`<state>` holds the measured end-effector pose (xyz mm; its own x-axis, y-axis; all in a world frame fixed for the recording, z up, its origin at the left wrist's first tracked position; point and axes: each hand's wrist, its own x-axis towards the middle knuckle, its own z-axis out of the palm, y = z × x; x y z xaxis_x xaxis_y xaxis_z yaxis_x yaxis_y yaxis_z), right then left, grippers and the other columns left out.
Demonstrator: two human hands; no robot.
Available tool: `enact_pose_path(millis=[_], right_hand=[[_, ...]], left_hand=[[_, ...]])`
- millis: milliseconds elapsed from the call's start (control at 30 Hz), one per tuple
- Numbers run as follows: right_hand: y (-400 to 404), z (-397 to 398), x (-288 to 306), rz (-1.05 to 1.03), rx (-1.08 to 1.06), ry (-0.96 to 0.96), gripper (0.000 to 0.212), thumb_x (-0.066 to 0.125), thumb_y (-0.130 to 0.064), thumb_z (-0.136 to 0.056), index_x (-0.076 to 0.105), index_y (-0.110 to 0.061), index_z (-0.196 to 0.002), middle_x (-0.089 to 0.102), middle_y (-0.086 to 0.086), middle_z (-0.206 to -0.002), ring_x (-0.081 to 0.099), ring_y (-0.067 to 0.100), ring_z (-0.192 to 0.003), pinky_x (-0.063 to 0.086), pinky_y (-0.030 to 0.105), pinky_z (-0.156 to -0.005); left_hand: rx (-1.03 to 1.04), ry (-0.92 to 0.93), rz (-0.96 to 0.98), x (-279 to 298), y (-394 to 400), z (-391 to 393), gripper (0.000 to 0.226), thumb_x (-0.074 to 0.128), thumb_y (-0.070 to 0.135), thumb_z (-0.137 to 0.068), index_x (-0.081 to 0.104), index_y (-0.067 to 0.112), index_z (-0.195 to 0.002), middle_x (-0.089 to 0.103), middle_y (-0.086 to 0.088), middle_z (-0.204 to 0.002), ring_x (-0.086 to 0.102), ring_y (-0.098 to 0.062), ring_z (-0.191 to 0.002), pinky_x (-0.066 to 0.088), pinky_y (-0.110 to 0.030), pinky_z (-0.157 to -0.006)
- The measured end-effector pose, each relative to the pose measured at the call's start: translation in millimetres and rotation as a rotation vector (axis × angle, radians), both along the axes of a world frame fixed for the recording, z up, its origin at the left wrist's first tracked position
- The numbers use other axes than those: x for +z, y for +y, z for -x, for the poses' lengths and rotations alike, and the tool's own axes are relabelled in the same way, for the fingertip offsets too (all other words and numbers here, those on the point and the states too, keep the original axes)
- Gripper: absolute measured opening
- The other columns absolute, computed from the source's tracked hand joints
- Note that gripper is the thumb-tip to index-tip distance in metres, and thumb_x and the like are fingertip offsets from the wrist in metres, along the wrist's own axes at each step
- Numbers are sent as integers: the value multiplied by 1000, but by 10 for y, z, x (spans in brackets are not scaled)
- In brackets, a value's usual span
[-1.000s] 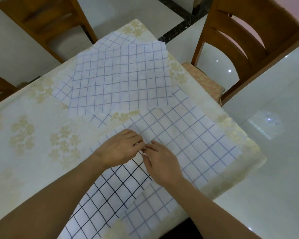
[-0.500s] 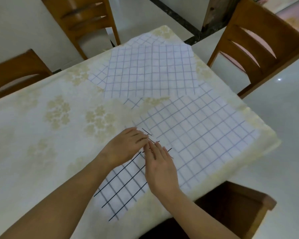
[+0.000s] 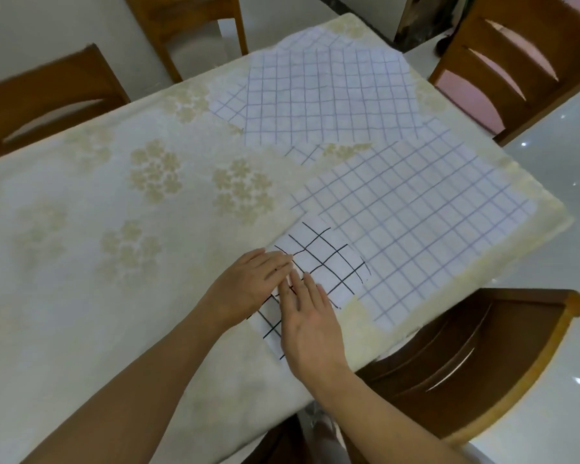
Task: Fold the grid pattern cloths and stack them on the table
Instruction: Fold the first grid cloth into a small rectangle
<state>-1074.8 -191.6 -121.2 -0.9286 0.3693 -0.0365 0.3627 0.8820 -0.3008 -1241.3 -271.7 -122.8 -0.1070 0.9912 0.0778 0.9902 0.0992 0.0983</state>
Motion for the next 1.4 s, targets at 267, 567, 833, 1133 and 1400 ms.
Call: enact_pose_path(millis=[267,567,833,1133,1400], right_hand=[[-387,-110,-243,19,19,-53,57,44,-25,-99,34,-6,-153,33,18,-158,32,35,-146,34,50,-116],[-543,-226,-342,104,63,-108,57,31,-37,-102,37,-9,-152,38,18,-155,37,34,-144,40,49,-112],[-327,-256,-339,157,190,-99,59,30,-45,-104,33,-14,-154,33,14,-159,31,28,-147,36,44,-116],[914,284,-379,-16,435,65,52,43,-32,-103,44,-3,-146,39,20,-154,34,36,-145,35,50,-115],[1491,713,-631,-184,622,-127,79,16,-67,-100,1,-17,-160,-4,9,-167,-7,25,-154,11,46,-125]], left_hand=[[38,-18,53,-296,-443,-111,53,37,-4,-90,52,4,-139,50,-11,-147,47,-24,-137,41,-43,-110],[171,-59,136,-383,-592,-261,67,49,-9,-77,51,10,-141,45,-12,-151,42,-26,-140,40,-43,-111],[412,8,232,-334,-509,-333,78,40,-8,-68,50,10,-143,42,-13,-153,40,-30,-142,41,-51,-109],[884,-156,145,-220,-188,-852,64,53,12,-83,43,6,-146,38,-17,-154,38,-33,-141,33,-53,-115],[1048,-200,225,-636,40,-1137,69,20,58,-100,10,22,-159,-1,-7,-166,-2,-25,-153,17,-55,-121]])
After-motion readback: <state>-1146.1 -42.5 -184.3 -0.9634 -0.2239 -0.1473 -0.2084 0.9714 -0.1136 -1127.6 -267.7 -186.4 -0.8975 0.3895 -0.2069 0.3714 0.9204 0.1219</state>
